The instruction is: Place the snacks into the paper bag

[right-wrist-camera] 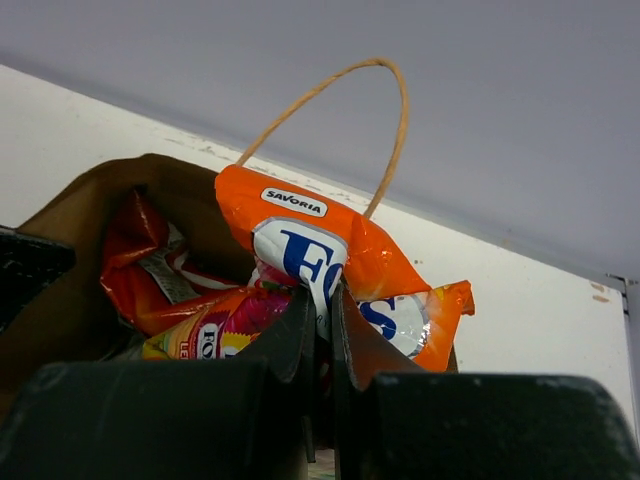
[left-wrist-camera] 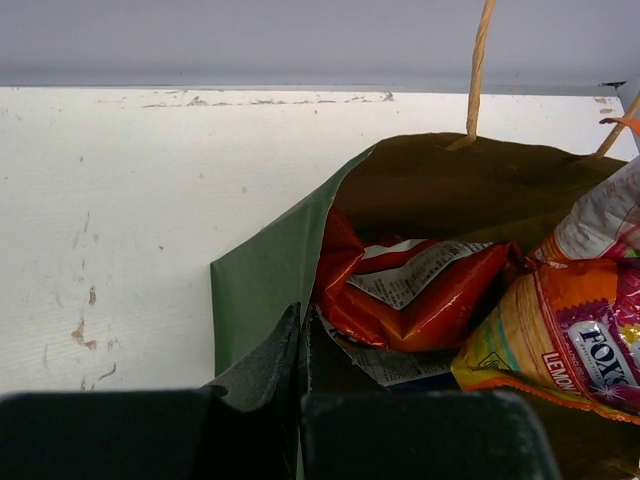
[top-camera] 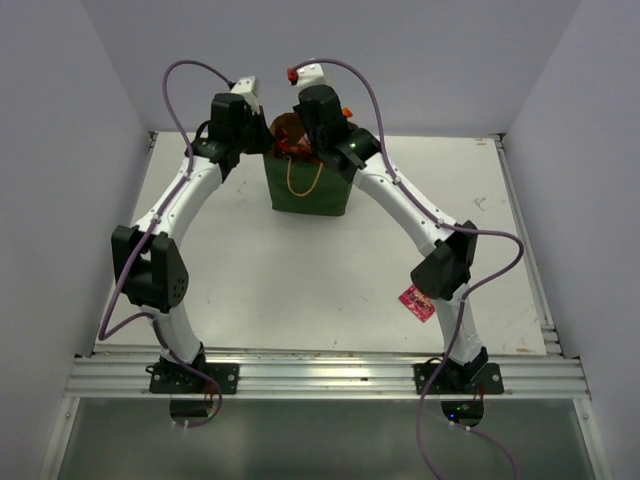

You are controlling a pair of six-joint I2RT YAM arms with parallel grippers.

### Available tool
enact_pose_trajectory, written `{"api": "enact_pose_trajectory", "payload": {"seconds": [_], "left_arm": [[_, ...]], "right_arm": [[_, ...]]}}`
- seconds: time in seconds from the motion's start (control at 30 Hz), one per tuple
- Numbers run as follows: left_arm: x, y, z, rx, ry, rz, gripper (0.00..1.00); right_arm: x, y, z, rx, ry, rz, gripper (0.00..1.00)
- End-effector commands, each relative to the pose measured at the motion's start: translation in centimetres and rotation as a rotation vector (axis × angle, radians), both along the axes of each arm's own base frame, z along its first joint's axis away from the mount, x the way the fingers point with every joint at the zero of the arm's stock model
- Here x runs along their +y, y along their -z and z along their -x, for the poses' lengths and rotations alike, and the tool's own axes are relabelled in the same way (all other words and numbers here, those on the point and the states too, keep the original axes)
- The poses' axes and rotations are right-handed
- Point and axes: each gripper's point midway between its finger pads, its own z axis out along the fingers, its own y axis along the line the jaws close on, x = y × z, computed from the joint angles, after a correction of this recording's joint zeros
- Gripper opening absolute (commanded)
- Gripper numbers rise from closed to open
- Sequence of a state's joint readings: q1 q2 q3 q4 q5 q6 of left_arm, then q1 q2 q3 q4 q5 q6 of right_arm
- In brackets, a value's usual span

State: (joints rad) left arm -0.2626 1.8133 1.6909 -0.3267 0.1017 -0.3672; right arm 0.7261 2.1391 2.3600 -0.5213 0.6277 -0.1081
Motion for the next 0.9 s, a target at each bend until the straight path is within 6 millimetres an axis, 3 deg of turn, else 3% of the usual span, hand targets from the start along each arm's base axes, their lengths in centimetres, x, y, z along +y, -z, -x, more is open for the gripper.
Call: {"api": "enact_pose_trajectory", "payload": {"seconds": [0.0, 0.23, 0.27, 0.4, 0.53, 0.6, 0.63, 0.67, 0.7, 0.77, 0.8, 0.83, 0.87], "left_arm": [[-0.3, -4.2, 0.3, -0.1, 0.019, 0.053, 0.0], [-0.7, -4.0, 0.1, -0.095, 0.027, 0.061, 0.0], [-0.6, -3.9, 0.0, -0.094, 0.024, 0.059, 0.0], [-0.4, -4.0, 0.1, -0.098, 0.02, 0.053, 0.0], [-0.2, -4.2, 0.0, -0.102, 0.017, 0.05, 0.0], [-0.1, -4.4, -0.1, -0.106, 0.012, 0.048, 0.0], [0.0, -4.4, -0.1, -0.107, 0.012, 0.047, 0.0], [0.0, -4.4, -0.2, -0.108, 0.011, 0.047, 0.0], [0.1, -4.4, -0.3, -0.108, 0.009, 0.047, 0.0], [0.1, -4.4, -0.5, -0.109, 0.011, 0.051, 0.0], [0.0, -4.6, -0.6, -0.113, 0.013, 0.052, 0.0], [-0.1, -4.6, -0.6, -0.114, 0.015, 0.055, 0.0], [-0.1, -4.6, -0.7, -0.113, 0.015, 0.056, 0.0]], "right_arm": [[1.0, -2.5, 0.1, -0.057, -0.084, -0.06, 0.0], [2.8, 5.3, 1.3, 0.135, -0.179, -0.028, 0.0], [3.1, 5.7, 1.2, 0.142, -0.188, -0.027, 0.0], [3.9, 3.6, 0.3, 0.092, -0.197, -0.055, 0.0], [3.7, 4.8, 0.6, 0.135, -0.196, -0.039, 0.01], [3.0, 6.5, 1.2, 0.184, -0.181, -0.004, 0.15], [2.5, 6.3, 1.6, 0.188, -0.174, 0.005, 0.24], [1.9, 6.2, 1.8, 0.187, -0.157, 0.018, 0.59], [1.4, 6.2, 2.0, 0.189, -0.149, 0.03, 0.69], [-0.4, 2.7, 2.7, 0.129, -0.096, 0.019, 0.78], [-1.2, 0.9, 3.0, 0.097, -0.073, 0.006, 0.9], [-2.6, -2.7, 4.1, 0.042, -0.056, -0.032, 0.91], [-4.2, -4.1, 4.8, 0.021, -0.003, -0.03, 0.92]]}}
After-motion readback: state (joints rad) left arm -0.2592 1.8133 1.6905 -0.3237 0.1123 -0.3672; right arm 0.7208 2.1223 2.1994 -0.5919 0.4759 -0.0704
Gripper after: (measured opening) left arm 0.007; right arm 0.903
